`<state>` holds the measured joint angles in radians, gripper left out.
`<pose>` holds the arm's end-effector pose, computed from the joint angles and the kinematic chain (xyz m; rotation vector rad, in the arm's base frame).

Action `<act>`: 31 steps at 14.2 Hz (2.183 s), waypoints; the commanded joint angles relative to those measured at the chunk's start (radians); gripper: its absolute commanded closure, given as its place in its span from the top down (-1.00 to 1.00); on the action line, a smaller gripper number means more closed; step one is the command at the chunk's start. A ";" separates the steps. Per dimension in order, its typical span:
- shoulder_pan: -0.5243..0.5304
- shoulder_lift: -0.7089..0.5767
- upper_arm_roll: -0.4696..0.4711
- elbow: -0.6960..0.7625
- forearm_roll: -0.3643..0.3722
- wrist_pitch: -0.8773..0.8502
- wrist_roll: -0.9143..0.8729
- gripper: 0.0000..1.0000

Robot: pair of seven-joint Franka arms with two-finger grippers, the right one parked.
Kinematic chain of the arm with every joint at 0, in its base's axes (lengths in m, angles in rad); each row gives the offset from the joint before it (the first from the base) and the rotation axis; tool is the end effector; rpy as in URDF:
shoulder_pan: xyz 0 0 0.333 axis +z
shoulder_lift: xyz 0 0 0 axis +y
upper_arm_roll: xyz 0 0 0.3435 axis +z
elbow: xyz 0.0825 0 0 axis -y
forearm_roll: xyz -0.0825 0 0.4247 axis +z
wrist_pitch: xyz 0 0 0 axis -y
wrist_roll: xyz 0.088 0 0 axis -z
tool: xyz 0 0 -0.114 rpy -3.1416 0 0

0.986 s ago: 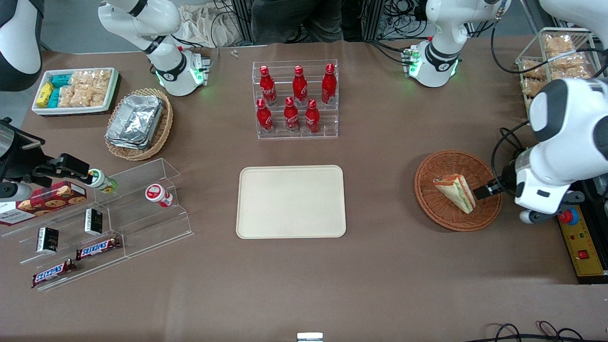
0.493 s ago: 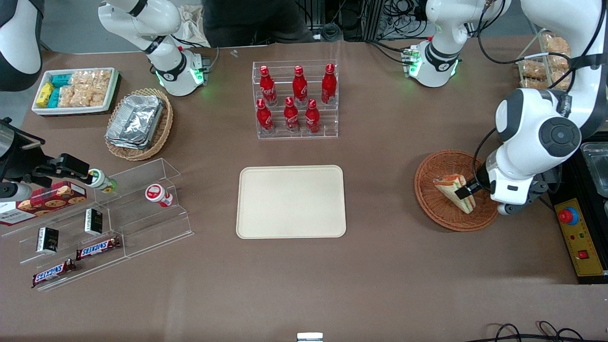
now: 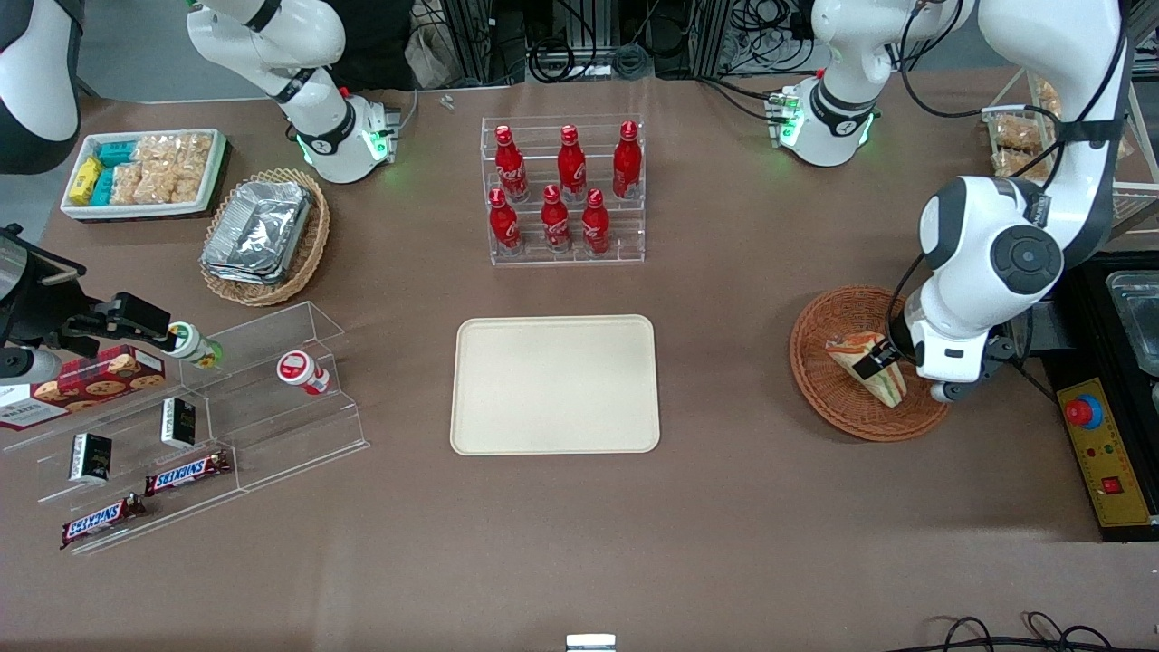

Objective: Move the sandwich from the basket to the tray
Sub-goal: 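Lower the left gripper onto the sandwich and close it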

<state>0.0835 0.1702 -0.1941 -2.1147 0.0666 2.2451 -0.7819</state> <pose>0.5947 -0.0623 0.3262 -2.9557 -0.9646 0.0380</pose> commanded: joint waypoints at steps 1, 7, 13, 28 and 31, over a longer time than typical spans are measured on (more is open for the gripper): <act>0.004 -0.037 0.004 -0.050 0.004 0.028 -0.060 1.00; 0.005 -0.015 0.009 -0.103 0.001 0.105 -0.115 1.00; 0.027 -0.008 0.009 -0.154 0.002 0.180 -0.115 1.00; 0.067 0.072 0.009 -0.205 0.002 0.352 -0.112 0.75; 0.067 0.074 0.009 -0.203 0.002 0.352 -0.114 -0.43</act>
<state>0.1423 0.2419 -0.1760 -2.3101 0.0645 2.5612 -0.8767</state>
